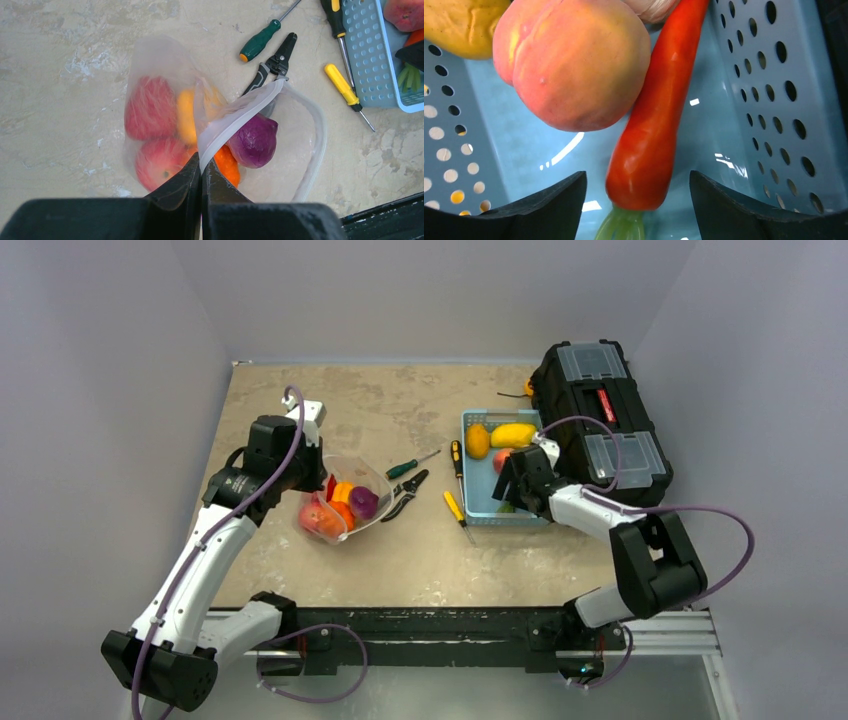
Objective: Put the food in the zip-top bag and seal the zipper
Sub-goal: Pick up the fake vegetable from the bin, then place the fake vegetable in the zipper food storage bag.
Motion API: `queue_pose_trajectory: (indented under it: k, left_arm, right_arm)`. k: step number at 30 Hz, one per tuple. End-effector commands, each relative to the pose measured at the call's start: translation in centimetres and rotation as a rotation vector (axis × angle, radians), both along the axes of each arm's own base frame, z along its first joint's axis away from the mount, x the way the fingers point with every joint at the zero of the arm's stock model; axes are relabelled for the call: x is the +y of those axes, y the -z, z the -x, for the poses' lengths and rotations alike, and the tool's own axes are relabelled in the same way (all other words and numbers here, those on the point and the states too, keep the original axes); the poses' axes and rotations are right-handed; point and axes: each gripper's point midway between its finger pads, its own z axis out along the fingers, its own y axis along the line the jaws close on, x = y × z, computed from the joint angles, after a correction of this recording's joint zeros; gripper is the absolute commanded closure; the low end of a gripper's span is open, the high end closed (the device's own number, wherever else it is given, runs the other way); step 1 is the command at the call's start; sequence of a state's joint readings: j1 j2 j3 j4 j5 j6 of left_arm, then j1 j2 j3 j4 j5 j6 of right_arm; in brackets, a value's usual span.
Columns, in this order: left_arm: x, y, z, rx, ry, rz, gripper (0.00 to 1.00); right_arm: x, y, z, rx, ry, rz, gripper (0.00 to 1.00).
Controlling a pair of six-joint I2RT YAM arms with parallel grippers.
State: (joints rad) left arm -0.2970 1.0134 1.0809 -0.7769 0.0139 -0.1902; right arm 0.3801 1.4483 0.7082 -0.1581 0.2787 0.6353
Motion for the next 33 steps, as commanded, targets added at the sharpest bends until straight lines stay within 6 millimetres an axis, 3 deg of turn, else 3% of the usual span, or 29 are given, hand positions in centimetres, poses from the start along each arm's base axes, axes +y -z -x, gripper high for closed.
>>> queue_pose_trajectory:
  k: [1,3,6,8,11,22,27,33]
  left_arm:
    - [0.0,-1.1,-0.5,-0.037,-0.006,0.002,1.00]
    - [0.0,-1.1,-0.5,-0.037,-0.006,0.002,1.00]
    - [0.0,-1.1,-0.5,-0.037,-0.004,0.002,1.00]
    - [0.0,-1.2,-0.5,-0.038,-0.005,0.002,1.00]
    - [0.0,-1.3,-0.5,-0.041,-0.006,0.003,1.00]
    - [-0.1,-1.2,-0.5,-0.034,0.001,0.007,1.00]
    - [-0.1,-1.2,-0.5,-0.035,0.002,0.008,1.00]
    - [-0.2,-1.2,-0.4,-0.034,0.006,0.011,1.00]
  right_arm:
    - [-0.3,-1.2,-2.6,-0.079,0.099,-0.005,0.27]
    - [-0.3,-0.8,-2.9,-0.074,0.115,-0.002,0.31]
    - [-0.8,-0.8,-3.1,-0.068,0.140,0.023,0.53]
    - [-1.2,-1.3,-3.1,-0.080,0.143,0.044,0.66]
    - [-1.0,-2.6,-3.0,-0.110,0.127,0.026,0.76]
    - [1.9,-11.5,-2.9,-0.314,-0.063,-0.122,0.80]
    - [6.1,-15.7,-1.6,-0.443,-0.334,-0.252,0.81]
    - [15.2,-19.3,2.7,-0.423,-0.799,-0.483,0.84]
